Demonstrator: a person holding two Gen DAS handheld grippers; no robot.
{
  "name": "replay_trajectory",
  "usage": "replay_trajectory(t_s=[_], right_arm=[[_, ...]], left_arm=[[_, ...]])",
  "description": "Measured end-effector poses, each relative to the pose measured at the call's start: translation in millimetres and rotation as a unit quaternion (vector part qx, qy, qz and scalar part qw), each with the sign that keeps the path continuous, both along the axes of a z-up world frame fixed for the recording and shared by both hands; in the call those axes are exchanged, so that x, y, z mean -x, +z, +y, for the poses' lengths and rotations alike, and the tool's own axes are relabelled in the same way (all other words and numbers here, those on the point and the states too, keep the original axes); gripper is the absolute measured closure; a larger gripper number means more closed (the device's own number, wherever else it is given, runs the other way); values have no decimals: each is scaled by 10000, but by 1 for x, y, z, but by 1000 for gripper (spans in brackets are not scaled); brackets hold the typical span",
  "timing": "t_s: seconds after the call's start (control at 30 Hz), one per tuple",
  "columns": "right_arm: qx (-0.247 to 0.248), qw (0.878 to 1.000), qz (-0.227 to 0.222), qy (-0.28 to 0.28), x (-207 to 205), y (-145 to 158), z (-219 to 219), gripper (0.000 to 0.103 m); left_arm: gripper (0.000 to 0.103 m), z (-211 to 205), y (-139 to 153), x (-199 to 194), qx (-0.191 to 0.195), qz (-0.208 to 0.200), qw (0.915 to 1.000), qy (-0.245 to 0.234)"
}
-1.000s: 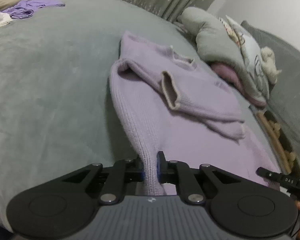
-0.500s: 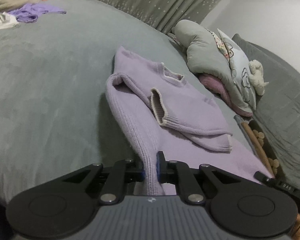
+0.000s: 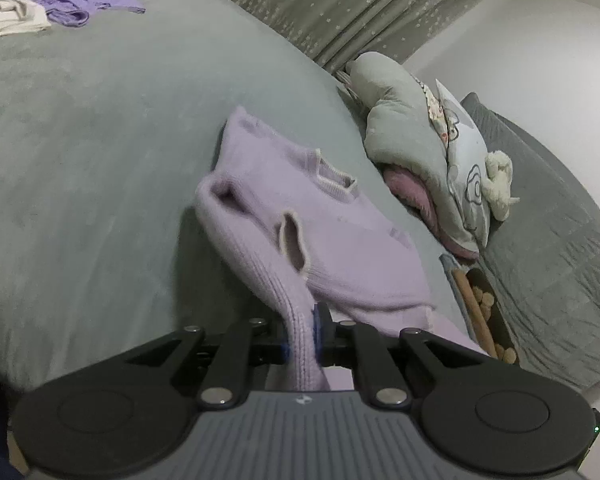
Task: Fold clothes
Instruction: 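Lift the hem with both grippers and fold it over toward the collar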
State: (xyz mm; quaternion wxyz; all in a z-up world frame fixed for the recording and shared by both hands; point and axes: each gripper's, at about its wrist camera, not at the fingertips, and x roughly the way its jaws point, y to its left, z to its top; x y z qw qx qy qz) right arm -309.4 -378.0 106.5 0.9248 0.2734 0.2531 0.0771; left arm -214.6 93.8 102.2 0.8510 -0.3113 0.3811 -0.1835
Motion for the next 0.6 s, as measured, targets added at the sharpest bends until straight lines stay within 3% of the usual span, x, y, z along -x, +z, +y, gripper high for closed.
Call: replay_trajectory(t_s=[0.33,0.6], right_arm=[[-336,9991,160,206,-91,30,-18,91],[-854,9930,815,48,-194,15,-35,91]], left_arm=[[94,-14,28,-75,-224,-194,9996,25],[92,-23,20,-160,-367,173,9992,12]])
